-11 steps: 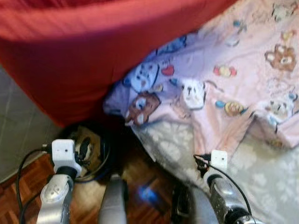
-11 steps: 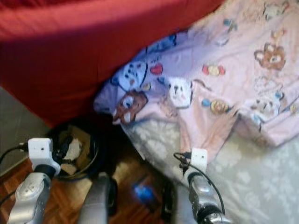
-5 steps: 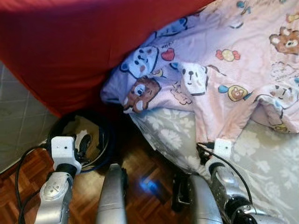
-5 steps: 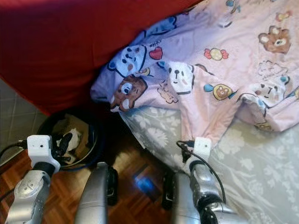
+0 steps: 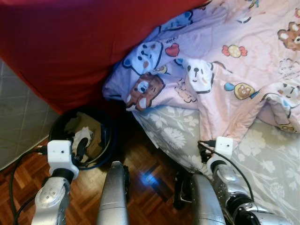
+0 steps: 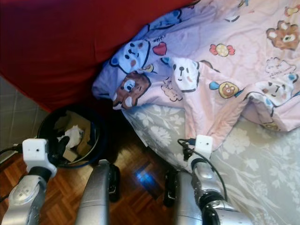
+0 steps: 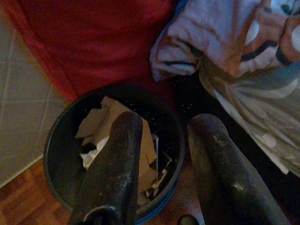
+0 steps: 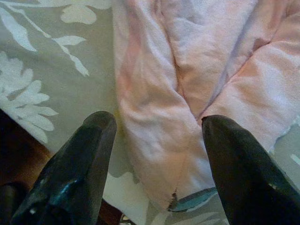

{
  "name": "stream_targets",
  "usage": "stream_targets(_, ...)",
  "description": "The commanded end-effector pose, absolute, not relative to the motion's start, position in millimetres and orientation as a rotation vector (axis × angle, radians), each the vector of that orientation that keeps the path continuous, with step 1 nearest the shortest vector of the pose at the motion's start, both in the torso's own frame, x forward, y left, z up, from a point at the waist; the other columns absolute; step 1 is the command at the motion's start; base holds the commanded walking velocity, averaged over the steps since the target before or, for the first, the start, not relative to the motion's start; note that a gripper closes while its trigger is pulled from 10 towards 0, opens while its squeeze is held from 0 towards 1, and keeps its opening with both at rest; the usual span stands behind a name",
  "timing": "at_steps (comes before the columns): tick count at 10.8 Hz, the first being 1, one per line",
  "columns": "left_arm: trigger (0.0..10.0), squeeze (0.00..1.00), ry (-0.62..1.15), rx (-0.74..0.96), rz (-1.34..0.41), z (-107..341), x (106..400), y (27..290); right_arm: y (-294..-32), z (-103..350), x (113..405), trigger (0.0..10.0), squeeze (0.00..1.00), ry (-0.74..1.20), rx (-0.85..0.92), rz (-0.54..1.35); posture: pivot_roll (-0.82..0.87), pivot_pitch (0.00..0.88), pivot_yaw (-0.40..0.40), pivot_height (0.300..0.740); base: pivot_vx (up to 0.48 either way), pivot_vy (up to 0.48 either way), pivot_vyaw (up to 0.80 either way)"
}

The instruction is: Clean up the room

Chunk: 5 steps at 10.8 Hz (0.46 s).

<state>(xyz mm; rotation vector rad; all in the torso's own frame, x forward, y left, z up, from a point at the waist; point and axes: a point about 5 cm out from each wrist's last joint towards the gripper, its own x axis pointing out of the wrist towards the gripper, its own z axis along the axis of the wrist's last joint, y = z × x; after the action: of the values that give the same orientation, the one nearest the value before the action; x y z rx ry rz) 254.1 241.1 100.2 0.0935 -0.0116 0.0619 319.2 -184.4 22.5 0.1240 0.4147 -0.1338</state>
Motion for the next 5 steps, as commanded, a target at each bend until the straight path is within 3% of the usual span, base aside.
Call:
stream_targets(1, 10.0, 0.00, 0.022, 0.085, 0.081, 95, 245, 247, -187, 11, 310, 10.0, 0.00, 0.462, 0.140, -0.159, 0.34, 0.505, 0.002, 0.631, 0.000, 0.000, 0.00)
stream_targets(5, 10.0, 0.00, 0.033, 0.090, 0.087, 101, 229, 246, -192, 13, 311, 10.0, 0.00, 0.466, 0.122, -0.172, 0.35, 0.551, 0.009, 0.631, 0.000, 0.000, 0.00)
